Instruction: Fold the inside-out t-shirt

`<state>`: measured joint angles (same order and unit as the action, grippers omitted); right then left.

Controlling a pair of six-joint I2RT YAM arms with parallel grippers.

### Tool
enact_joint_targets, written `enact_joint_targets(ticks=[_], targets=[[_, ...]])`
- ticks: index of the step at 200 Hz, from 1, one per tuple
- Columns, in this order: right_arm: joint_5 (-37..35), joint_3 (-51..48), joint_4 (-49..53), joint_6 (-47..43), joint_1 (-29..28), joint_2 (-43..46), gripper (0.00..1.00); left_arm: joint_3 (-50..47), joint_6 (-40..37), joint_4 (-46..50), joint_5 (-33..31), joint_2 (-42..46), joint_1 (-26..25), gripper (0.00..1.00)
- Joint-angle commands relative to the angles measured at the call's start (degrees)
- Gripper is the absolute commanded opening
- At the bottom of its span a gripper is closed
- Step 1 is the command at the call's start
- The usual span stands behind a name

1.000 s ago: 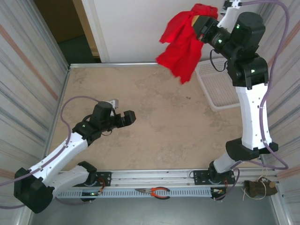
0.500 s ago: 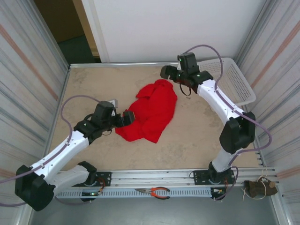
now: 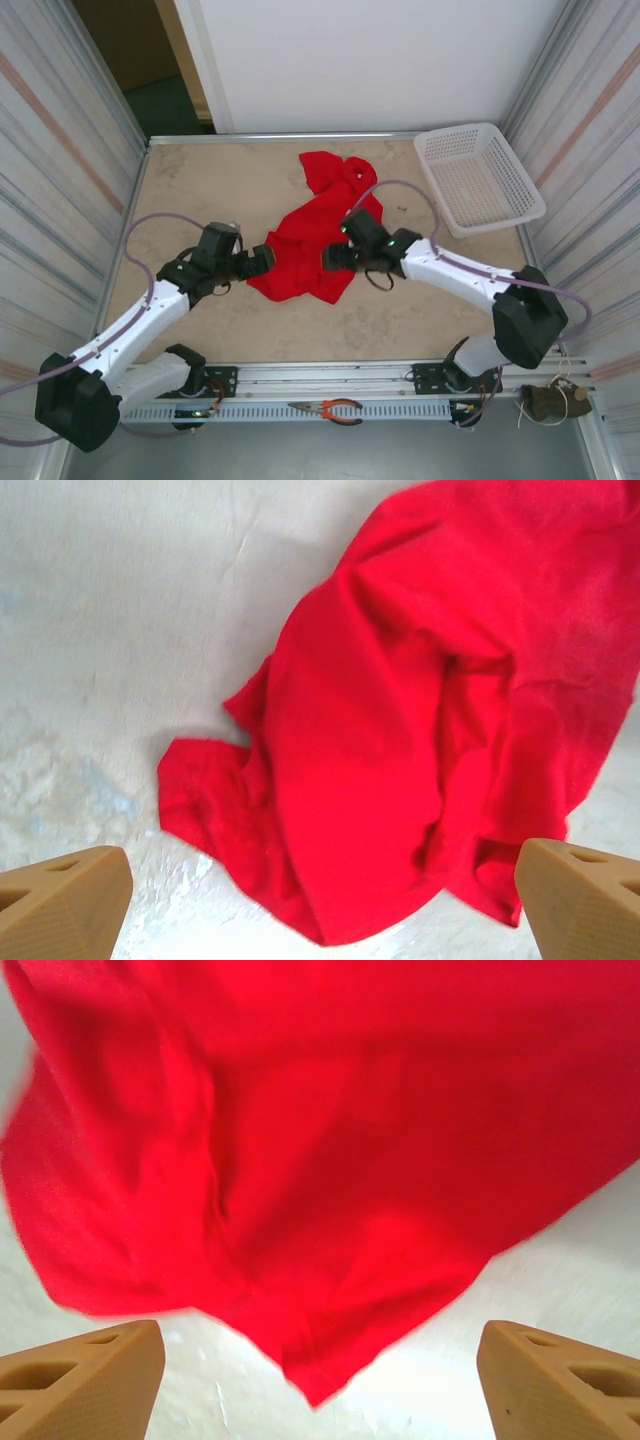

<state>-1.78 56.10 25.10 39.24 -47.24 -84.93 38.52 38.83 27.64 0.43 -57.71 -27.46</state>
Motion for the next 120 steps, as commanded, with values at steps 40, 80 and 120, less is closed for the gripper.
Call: enact_joint_targets(ticks=[40,80,120], targets=[[-4.99,4.87,-2.74,5.86,-4.26,-10.25,0.8,-3.3,2.38,3.06,0.76,3.95,0.13,0.99],[-4.06,8.39,-3.67,5.75,-4.2,-15.14,0.72,-4.42,2.83,3.13,0.69,5.24,0.09,0.99],[-1.66,10.06,-2.51,3.56,-1.05,-13.57,0.0,-4.68,2.61,2.87,0.8,4.68,0.13,0.99]])
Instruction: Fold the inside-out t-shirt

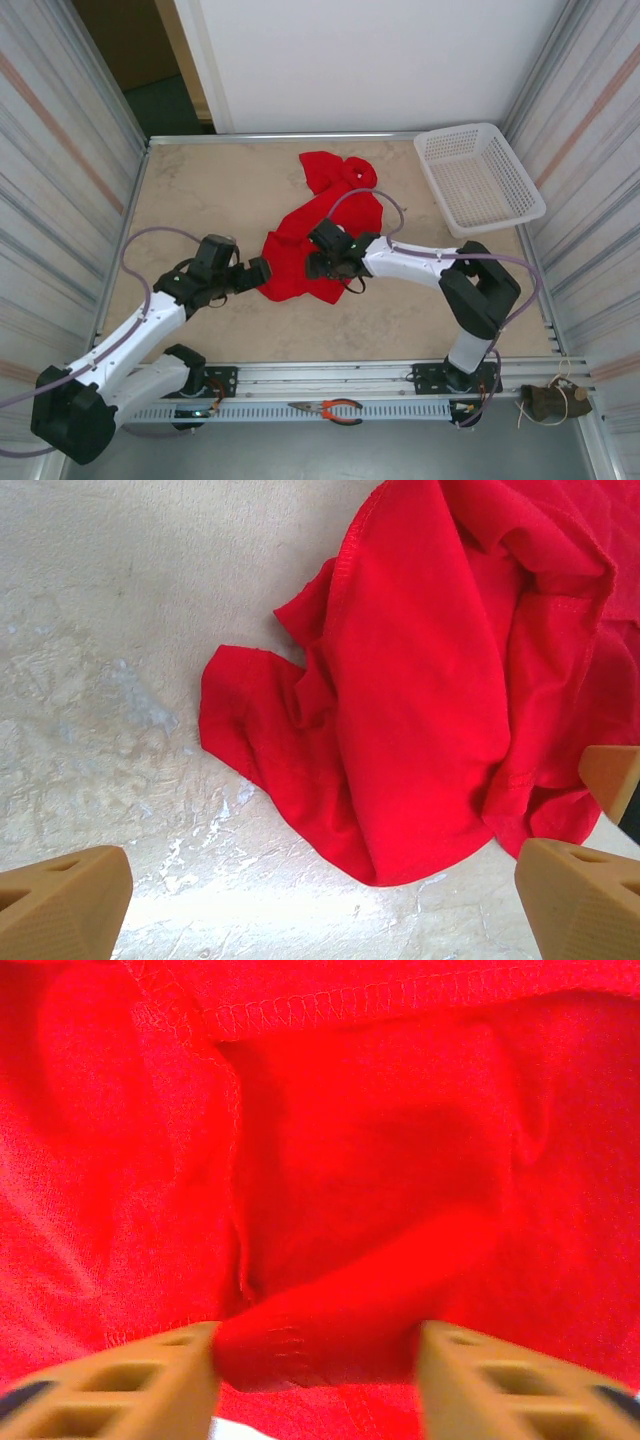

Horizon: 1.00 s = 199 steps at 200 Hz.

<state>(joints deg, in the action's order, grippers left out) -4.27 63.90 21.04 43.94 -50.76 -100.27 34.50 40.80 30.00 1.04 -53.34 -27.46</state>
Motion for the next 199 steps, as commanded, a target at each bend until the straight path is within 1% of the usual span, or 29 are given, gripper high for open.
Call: enact_joint_targets(ticks=[1,12,37,54,74,105,157,180,199], targets=[[0.88,2.31,1.64,-1.32,2.62,2.07,0.0,-0.71,0.62,0.5,0.19,0.28,0.13,0.99],[1.34,3.44,3.19,-3.01,4.43,5.35,0.0,-0.89,0.6,0.32,0.26,0.18,0.13,0.99],[3.66,8.1,6.67,-6.49,9.76,15.9,0.0,-1.36,0.44,-0.69,0.16,0.04,0.13,0.99],[6.05,14.06,9.79,-8.13,13.56,21.58,0.0,-1.71,0.43,-1.89,0.45,-0.22,0.13,0.99],[7.45,21.11,12.6,-9.78,16.44,26.23,0.0,-2.0,0.58,-3.74,1.09,-0.54,0.11,0.99],[8.32,28.0,15.22,-10.87,18.41,28.87,0.0,-2.29,2.06,-7.37,3.13,-1.36,-0.11,0.99],[7.87,27.47,15.44,-10.94,19.85,30.54,0.0,-2.63,4.12,-12.87,4.11,-3.13,-3.93,0.99],[7.89,26.98,15.69,-10.9,20.98,31.81,0.0,-4.11,9.24,-15.71,5.46,-3.9,-5.71,0.99],[7.28,26.89,16.18,-10.74,22.24,33.2,0.0,-3.94,15.54,-14.21,2.3,-5.22,-9.18,0.98]])
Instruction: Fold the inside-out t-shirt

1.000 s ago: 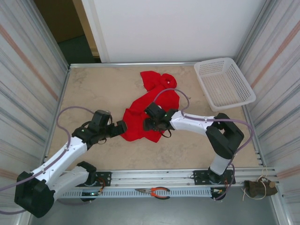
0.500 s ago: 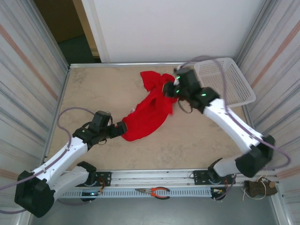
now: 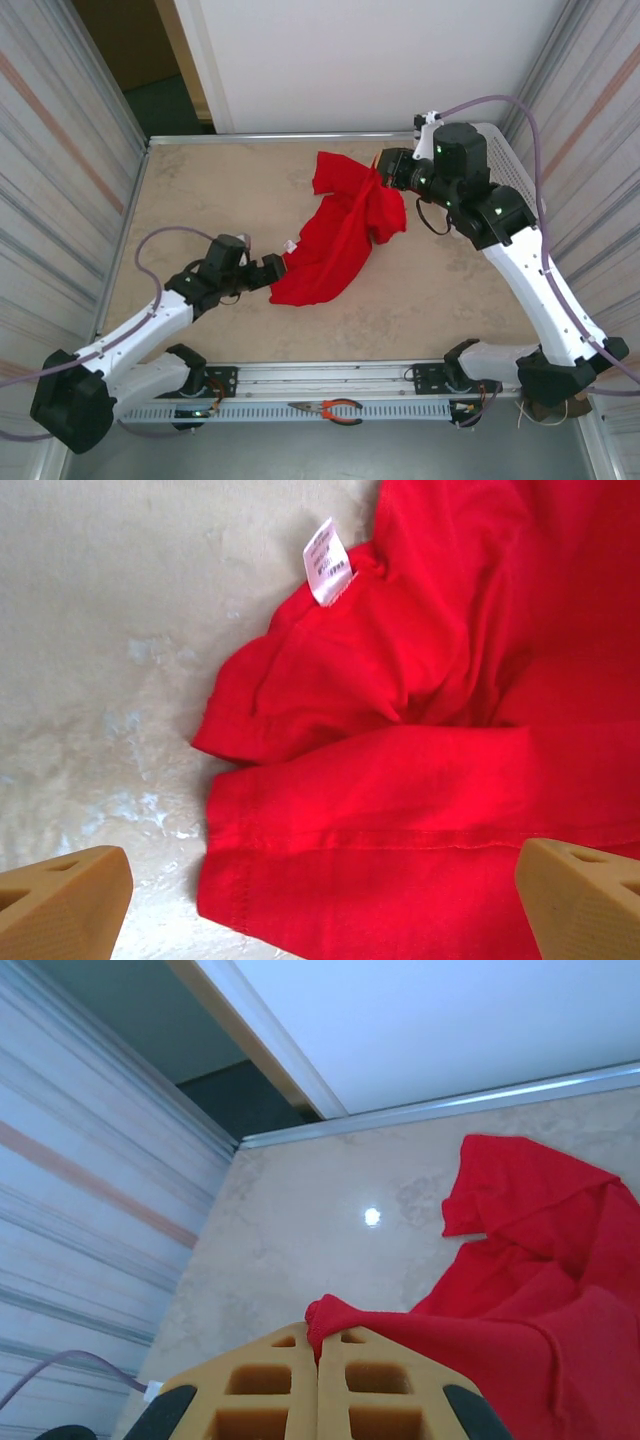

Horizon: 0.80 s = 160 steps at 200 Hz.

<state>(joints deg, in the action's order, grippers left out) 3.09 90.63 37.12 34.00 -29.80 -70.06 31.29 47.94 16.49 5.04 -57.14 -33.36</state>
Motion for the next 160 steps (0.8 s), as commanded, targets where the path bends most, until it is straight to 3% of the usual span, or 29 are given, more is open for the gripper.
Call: enact_joint_targets(ticks=[1,30,71,100,160], targets=[[-0.09,0.16,0.12,-0.78,1.35,3.09,0.0,-0.67,8.79,-0.6,-1.96,-1.53,-3.5,0.99],[-0.72,-0.44,0.41,-0.39,3.88,5.95,0.0,-1.01,15.07,-0.21,-7.75,-4.19,-7.91,0.99],[1.06,-1.99,1.04,0.27,5.98,7.3,0.0,-0.28,14.2,-4.53,-8.96,-10.15,-8.12,0.96],[1.23,-3.17,0.95,0.37,6.67,8.05,0.0,-0.07,13.13,-8.43,-9.22,-13.15,-8.12,0.82],[2.35,-4.94,0.93,0.97,8.03,9.24,0.0,1.38,11.93,-15.85,-7.95,-21.35,-8.12,0.68]])
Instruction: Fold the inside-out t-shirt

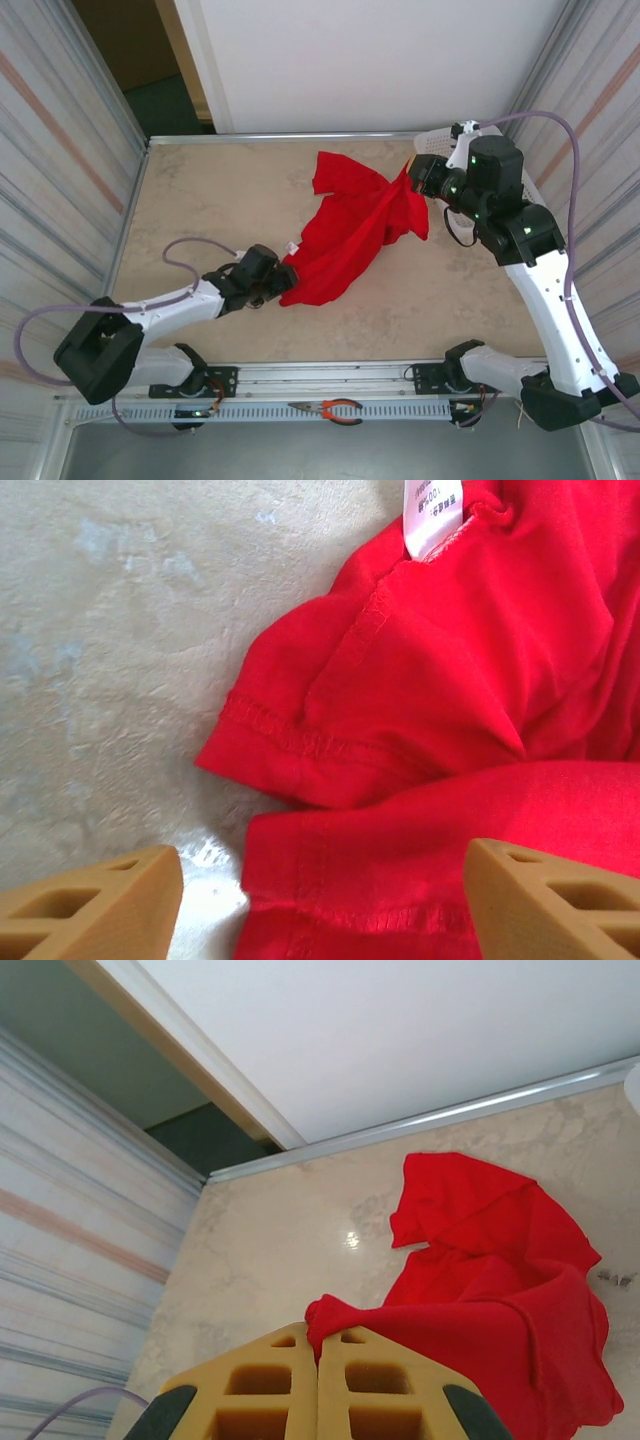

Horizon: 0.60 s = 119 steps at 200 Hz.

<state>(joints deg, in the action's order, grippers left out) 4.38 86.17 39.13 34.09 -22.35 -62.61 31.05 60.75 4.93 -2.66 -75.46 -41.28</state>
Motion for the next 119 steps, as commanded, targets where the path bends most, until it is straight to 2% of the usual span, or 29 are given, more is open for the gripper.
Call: enact_joint_targets(ticks=[1,11,21,39,59,78,96,119], targets=[[1.02,-0.52,-1.03,0.89,0.61,1.83,0.0,1.64,-0.89,-4.35,-0.25,-3.16,-0.21,0.68],[1.07,-0.64,-1.08,0.98,0.7,1.88,0.0,1.77,-1.23,-5.72,0.3,-4.63,-0.21,0.61],[1.15,-0.74,-1.08,1.05,0.87,1.9,0.0,1.83,-1.33,-6.91,0.45,-6.02,-0.2,0.45],[1.16,-0.48,-0.84,0.9,1.37,1.88,0.0,2.97,-2.34,-6.74,-0.17,-6.55,-0.01,0.0],[1.86,1.47,-0.25,0.38,4.04,1.02,0.0,7.25,-7.48,-0.7,-0.3,-2.09,2.58,0.0],[6.78,6.59,0.2,0.61,10.14,-1.99,0.0,15.75,-14.41,7.91,0.32,5.08,7.96,0.0],[11.3,13.74,0.24,1.34,14.93,-5.86,0.0,27.29,-19.28,12.48,5.4,8.92,15.98,0.0],[17.48,24.34,0.23,3.73,19.05,-9.86,0.0,43.7,-21.39,17.1,14.11,8.36,25.28,0.0]])
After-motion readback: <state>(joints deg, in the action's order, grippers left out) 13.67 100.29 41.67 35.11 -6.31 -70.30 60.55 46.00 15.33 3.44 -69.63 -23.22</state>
